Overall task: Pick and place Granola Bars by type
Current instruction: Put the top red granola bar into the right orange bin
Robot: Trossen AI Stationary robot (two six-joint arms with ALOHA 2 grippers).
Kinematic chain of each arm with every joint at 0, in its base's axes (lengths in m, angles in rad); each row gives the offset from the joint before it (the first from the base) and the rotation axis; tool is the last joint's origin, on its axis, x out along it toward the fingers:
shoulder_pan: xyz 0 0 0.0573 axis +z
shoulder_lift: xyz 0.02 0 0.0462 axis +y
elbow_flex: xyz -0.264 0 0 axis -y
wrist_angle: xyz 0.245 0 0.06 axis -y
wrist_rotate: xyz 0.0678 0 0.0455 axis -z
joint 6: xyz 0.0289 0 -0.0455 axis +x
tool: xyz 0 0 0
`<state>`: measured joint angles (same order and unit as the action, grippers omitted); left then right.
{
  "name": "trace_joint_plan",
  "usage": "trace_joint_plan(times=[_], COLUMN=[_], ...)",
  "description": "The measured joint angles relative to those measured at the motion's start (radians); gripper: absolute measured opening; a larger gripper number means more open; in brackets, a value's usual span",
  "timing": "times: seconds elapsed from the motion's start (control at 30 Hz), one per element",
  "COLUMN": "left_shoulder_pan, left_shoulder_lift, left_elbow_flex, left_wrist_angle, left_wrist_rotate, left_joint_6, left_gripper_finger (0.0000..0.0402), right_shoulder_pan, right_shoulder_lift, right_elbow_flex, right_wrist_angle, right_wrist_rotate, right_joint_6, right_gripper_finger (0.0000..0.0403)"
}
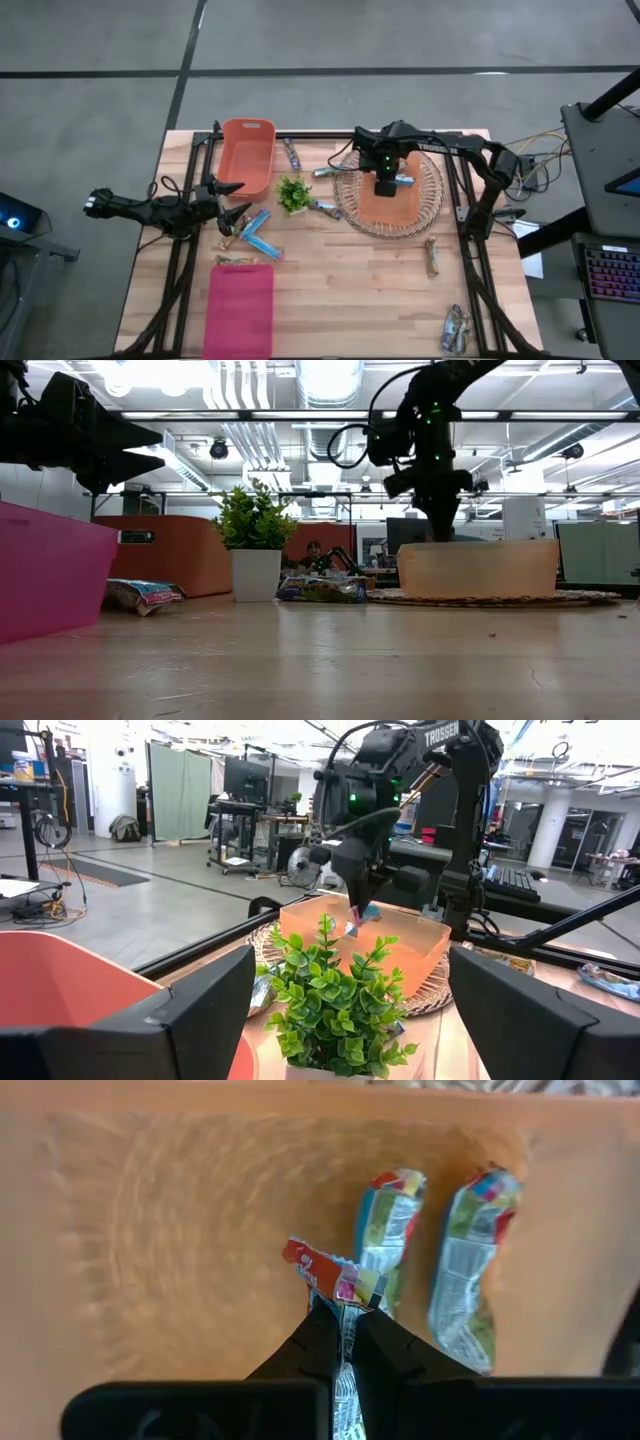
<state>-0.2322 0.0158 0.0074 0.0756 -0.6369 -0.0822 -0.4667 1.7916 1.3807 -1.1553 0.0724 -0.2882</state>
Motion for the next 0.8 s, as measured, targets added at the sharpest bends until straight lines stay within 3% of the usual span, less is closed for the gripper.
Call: trace_joint_plan(times=[0.37, 0.8], left_shoulder_pan=[0.000, 0.000], left_shoulder_lift=[0.000, 0.000], left_elbow_flex=[0.000, 0.000], left_wrist_angle=[0.000, 0.000], left_wrist_rotate=[0.000, 0.000], left_joint_6=[0.000, 0.000], left_gripper_finger=[0.0312, 0.0312], right_shoulder_pan=[-0.001, -0.014], right_shoulder_lift=[0.021, 0.069], right_elbow_flex=[-0.097, -0.098], right_wrist_angle=[0.180, 0.179], right_wrist_rotate=[-0.079, -0.073], right_joint_6=[0.027, 0.015], right_gripper_finger=[0.0011, 0.0012])
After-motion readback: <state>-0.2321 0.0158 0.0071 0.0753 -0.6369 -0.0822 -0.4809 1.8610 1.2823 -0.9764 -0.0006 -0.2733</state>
